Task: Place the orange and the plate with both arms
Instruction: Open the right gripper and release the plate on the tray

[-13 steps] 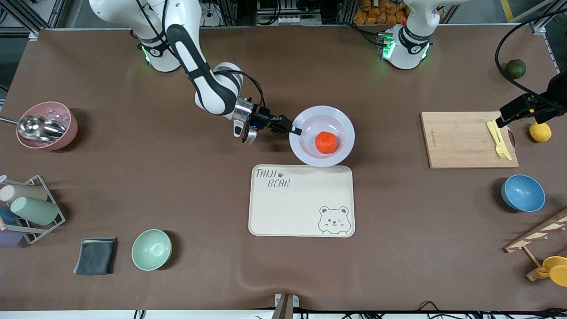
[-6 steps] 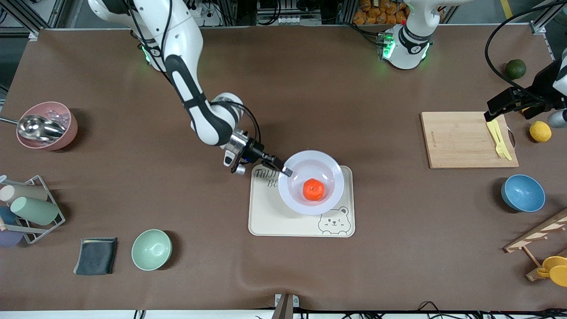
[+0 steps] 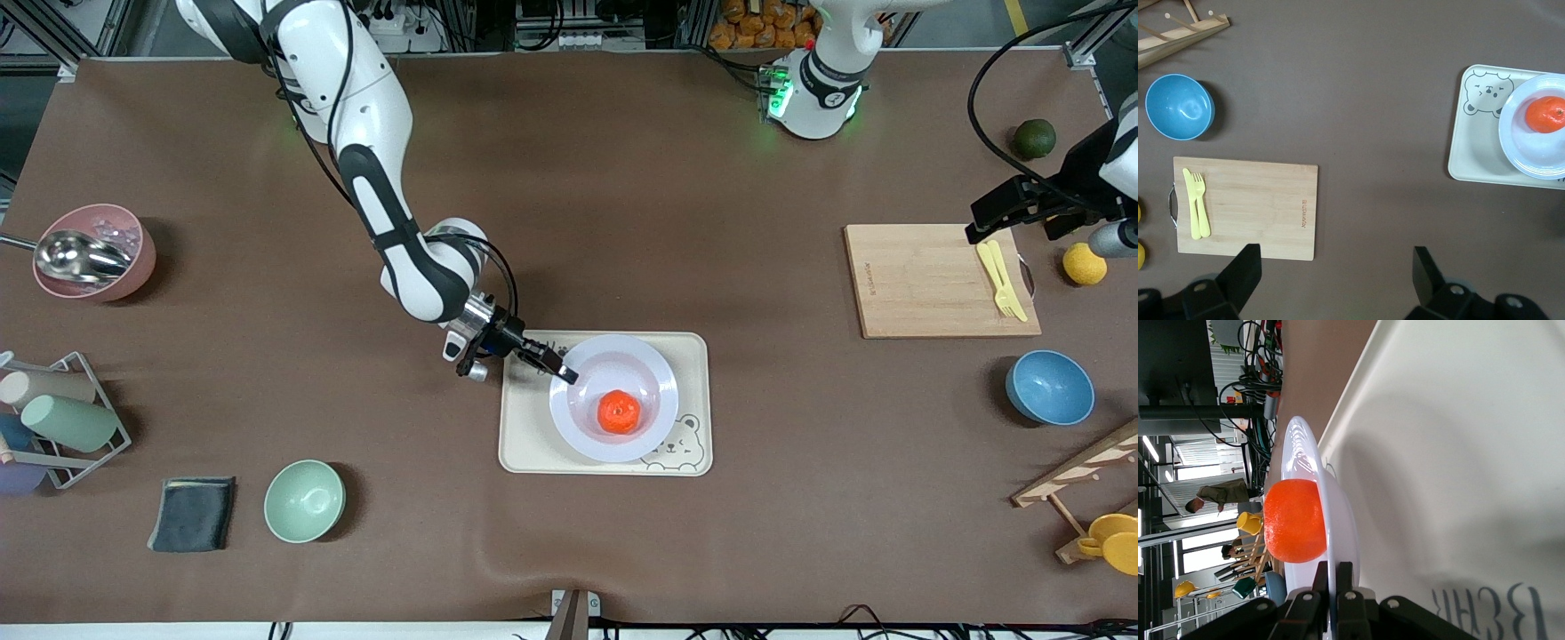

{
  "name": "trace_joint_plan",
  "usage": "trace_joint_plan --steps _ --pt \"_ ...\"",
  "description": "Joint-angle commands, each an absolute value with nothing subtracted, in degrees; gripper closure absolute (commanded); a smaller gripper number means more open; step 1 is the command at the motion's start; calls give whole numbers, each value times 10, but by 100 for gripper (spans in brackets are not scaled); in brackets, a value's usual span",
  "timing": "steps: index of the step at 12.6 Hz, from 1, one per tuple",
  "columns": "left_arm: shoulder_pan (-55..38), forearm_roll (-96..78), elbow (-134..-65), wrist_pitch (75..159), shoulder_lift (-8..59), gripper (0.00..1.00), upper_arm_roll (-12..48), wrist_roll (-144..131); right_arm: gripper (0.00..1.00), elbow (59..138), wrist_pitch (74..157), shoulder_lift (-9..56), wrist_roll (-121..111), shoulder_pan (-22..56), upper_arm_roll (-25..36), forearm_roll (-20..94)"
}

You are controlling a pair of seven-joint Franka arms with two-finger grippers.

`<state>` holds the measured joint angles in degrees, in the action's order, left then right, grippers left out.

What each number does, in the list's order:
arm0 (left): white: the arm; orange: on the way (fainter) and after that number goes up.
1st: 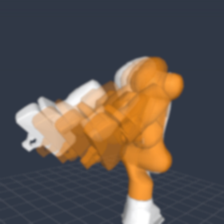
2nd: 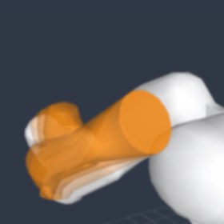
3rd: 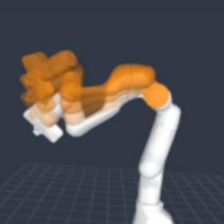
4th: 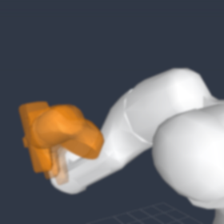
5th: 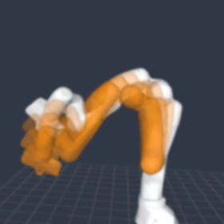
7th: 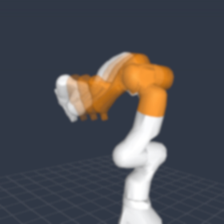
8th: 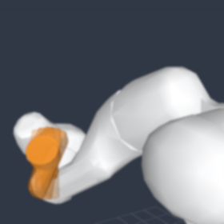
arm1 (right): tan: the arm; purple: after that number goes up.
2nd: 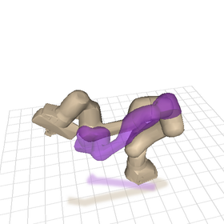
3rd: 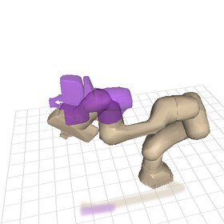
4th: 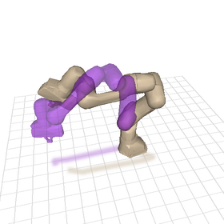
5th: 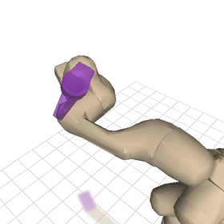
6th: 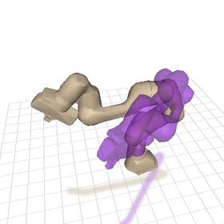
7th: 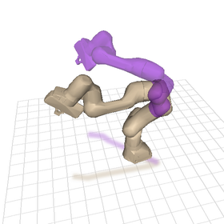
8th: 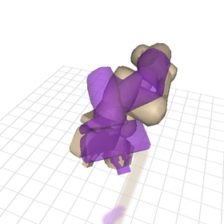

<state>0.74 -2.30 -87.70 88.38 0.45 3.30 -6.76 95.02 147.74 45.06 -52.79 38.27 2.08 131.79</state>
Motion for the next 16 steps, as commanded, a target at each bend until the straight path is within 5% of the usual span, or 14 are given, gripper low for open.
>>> trace_joint_plan --steps 1,6,7,8,9,11,16 --pt "4 -25 -881 885 0 0 32 -66 100 921 1492 478 -515 383 15 1303" --pt "4 -28 -881 885 2 0 40 -66 99 920 1514 478 -513 381 14 1289" --pt "4 -29 -881 885 1 0 40 -67 79 921 1514 479 -513 380 14 1286" --pt "4 -29 -881 885 1 0 40 -67 70 921 1515 478 -499 378 14 1285" --pt "4 -29 -881 885 1 0 40 -67 43 921 1515 478 -479 380 14 1274" --pt "5 -28 -881 886 2 0 40 -67 29 922 1516 476 -436 379 14 1237" --pt "6 -26 -880 886 4 0 39 -56 31 923 1520 468 -286 379 16 1103"
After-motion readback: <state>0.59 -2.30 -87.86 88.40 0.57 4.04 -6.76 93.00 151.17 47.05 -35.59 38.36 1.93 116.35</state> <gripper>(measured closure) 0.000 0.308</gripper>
